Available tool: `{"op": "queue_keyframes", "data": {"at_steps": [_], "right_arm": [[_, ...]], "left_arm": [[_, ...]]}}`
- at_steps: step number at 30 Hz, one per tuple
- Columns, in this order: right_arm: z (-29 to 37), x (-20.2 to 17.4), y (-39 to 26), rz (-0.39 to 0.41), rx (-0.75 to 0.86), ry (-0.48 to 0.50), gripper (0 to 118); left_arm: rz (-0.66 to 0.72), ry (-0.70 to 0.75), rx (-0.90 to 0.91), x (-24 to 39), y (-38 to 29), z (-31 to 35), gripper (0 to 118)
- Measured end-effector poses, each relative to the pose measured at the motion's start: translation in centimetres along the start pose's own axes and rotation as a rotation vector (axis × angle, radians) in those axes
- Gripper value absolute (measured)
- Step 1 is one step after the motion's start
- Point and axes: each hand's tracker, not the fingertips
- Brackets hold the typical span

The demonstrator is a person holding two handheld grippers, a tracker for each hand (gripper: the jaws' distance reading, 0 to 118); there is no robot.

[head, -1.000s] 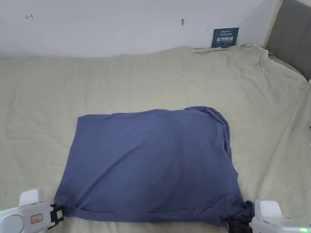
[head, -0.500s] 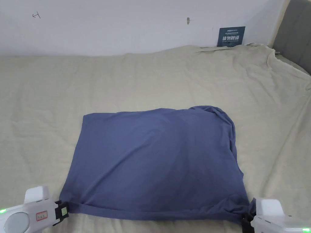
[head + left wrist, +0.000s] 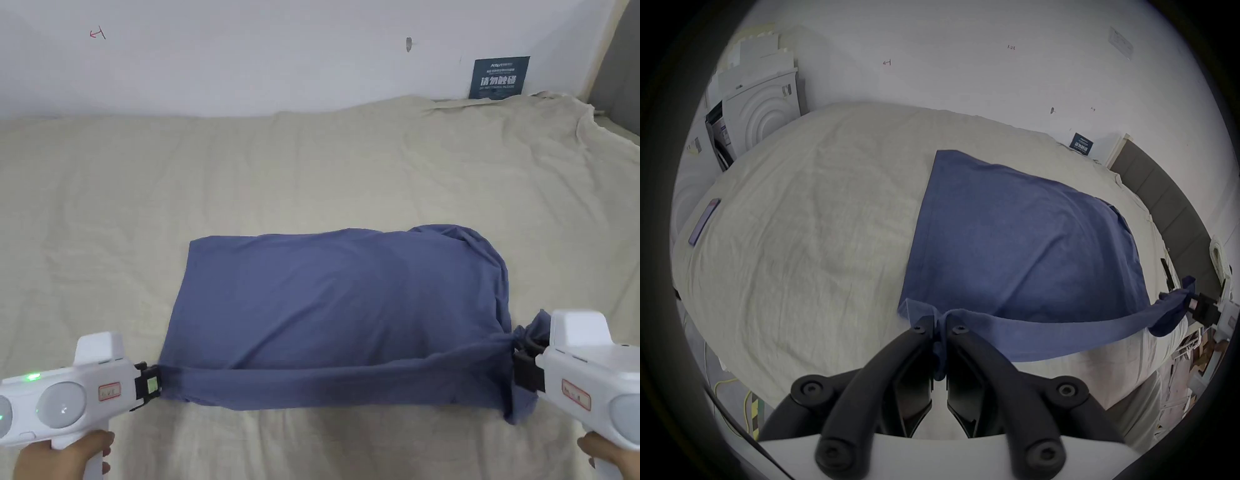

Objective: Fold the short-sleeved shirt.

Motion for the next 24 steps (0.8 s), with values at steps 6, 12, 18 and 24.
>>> {"op": "queue_keyframes", "data": {"at_steps": [6,12,18,24], "right_arm": [[-4.0,0.0,3.0,-0.009,-0.045,0.004,5],[-8.5,0.8,4.7,-0.030,-0.120,-0.013,5],[-13.0,1.2,4.5,-0.050,-0.197,-0.047,5],[-16.0,1.2,3.2,-0.054,-0.270,-0.069,6]], "left_arm": [[-0.036,0.012,-0.009,1.1,3.3,-2.7,5],[-0.057,0.026,-0.050,0.3,6.3,-7.7,5],[-0.082,0.063,-0.112,0.4,6.7,-12.3,5],[-0.069,0.072,-0.133,0.3,6.0,-13.2,5]]}}
